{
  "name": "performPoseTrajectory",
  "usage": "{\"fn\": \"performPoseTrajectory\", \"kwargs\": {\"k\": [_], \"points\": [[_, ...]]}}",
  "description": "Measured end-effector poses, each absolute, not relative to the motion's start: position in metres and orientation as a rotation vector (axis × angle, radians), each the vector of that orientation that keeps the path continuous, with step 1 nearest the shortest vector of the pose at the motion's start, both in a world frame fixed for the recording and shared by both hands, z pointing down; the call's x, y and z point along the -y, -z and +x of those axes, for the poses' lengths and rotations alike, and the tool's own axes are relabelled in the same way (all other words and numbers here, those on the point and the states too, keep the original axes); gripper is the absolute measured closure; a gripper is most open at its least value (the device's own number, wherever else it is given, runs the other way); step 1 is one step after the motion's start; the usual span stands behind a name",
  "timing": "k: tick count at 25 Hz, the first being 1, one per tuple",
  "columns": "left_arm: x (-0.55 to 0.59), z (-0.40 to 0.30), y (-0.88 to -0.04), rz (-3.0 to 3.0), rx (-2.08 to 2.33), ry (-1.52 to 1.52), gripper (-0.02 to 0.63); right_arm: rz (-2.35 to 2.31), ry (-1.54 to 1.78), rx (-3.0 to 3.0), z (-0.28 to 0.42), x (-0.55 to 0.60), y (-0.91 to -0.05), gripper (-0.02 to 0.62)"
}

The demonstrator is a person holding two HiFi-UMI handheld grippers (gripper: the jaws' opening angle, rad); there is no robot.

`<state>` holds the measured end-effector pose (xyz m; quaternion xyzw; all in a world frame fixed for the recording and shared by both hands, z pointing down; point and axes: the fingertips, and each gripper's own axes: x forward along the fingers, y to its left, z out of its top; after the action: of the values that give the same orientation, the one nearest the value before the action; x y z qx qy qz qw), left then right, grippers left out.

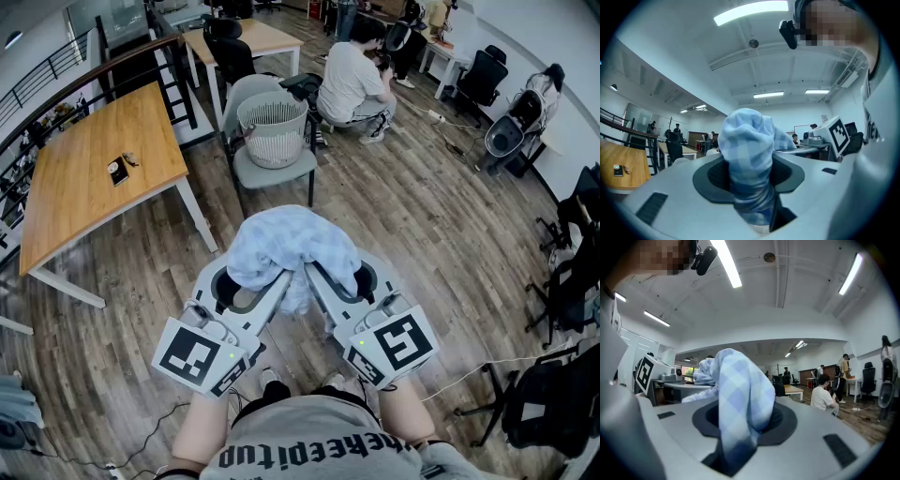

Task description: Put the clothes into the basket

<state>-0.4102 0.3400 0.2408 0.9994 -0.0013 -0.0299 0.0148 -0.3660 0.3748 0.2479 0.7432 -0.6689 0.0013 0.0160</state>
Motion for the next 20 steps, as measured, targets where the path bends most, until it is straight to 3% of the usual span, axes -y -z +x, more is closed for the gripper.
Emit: {"fn": "performPoseTrajectory", "kwargs": {"k": [20], "points": [[-0.306,-0.437,-0.249,3.101,-0.027,0.111,0.408,2.320,0.011,2.026,-0.395,-0.341,-0.255,0.449]]}}
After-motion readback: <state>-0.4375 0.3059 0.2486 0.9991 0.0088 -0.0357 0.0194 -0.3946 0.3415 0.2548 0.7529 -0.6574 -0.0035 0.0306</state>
